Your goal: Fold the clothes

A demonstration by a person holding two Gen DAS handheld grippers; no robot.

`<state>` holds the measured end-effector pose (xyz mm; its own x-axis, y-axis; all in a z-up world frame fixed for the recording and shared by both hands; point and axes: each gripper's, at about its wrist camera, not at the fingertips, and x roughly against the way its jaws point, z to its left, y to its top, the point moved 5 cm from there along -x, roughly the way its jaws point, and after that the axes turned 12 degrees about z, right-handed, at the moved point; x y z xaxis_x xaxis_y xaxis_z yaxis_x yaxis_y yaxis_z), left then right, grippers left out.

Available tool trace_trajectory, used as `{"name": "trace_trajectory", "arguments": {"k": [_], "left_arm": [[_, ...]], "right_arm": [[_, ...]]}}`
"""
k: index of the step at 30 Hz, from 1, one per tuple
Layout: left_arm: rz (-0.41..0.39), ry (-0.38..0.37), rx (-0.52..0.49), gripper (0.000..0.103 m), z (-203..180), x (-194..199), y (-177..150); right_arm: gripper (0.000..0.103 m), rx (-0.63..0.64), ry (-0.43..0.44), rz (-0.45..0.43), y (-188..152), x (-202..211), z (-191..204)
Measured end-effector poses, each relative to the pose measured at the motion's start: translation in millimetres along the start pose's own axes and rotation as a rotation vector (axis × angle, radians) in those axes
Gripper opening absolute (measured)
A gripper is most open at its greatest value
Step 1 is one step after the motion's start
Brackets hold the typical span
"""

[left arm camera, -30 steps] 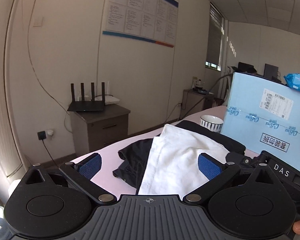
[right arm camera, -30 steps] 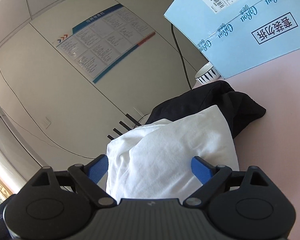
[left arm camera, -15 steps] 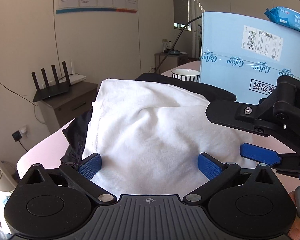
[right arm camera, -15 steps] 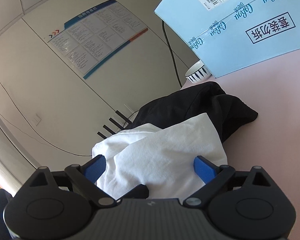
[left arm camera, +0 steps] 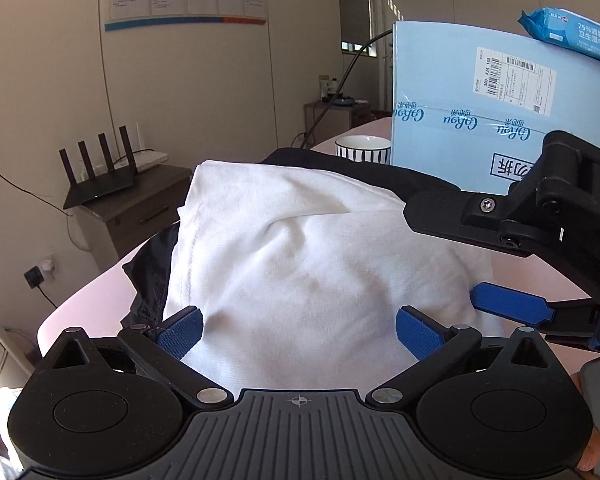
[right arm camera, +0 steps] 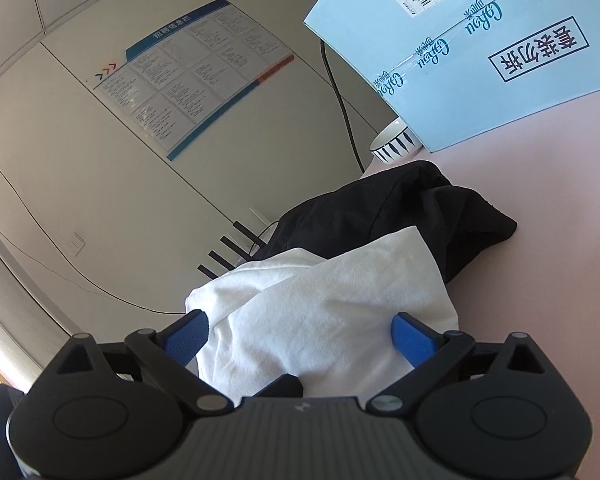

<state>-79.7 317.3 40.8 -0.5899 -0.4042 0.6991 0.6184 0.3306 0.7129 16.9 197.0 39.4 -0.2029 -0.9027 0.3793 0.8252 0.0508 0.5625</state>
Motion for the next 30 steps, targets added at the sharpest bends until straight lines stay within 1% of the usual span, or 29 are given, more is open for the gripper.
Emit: {"name": "trace_trajectory", "arguments": {"k": [4, 8, 11, 13, 16, 19, 24, 27, 30], "left_arm": [[-0.070, 0.011, -0.036, 0.103, -17, 34, 0], [-0.126, -0.024, -0.083, 0.103, -46, 67, 2], [-0.147, -0.065, -0.114, 0.103, -73, 83, 6], [-0.151, -0.090, -0.130, 0.103, -93, 87, 10], [-0.157, -0.148, -0.166, 0.103, -135, 95, 10], [-0.161, -0.199, -0.211, 0.103, -176, 101, 6], [-0.156, -0.319, -0.309, 0.103, -262, 111, -6], [-0.155, -0.373, -0.352, 0.103, -299, 113, -13], [-0.118, -0.421, -0.386, 0.103, -332, 106, -26]], "right_arm": [[0.100, 0.001, 0.014, -0.039, 1, 33, 5], [0.100, 0.046, -0.035, -0.108, 2, 79, 9], [0.100, 0.098, -0.108, -0.169, 2, 122, 8], [0.100, 0.128, -0.163, -0.206, 2, 147, 4], [0.100, 0.174, -0.297, -0.277, 3, 198, -10], [0.100, 0.186, -0.429, -0.334, 2, 243, -27], [0.099, 0.130, -0.618, -0.382, -3, 305, -64], [0.099, 0.085, -0.700, -0.394, -8, 335, -88], [0.099, 0.014, -0.795, -0.386, -19, 363, -126]]}}
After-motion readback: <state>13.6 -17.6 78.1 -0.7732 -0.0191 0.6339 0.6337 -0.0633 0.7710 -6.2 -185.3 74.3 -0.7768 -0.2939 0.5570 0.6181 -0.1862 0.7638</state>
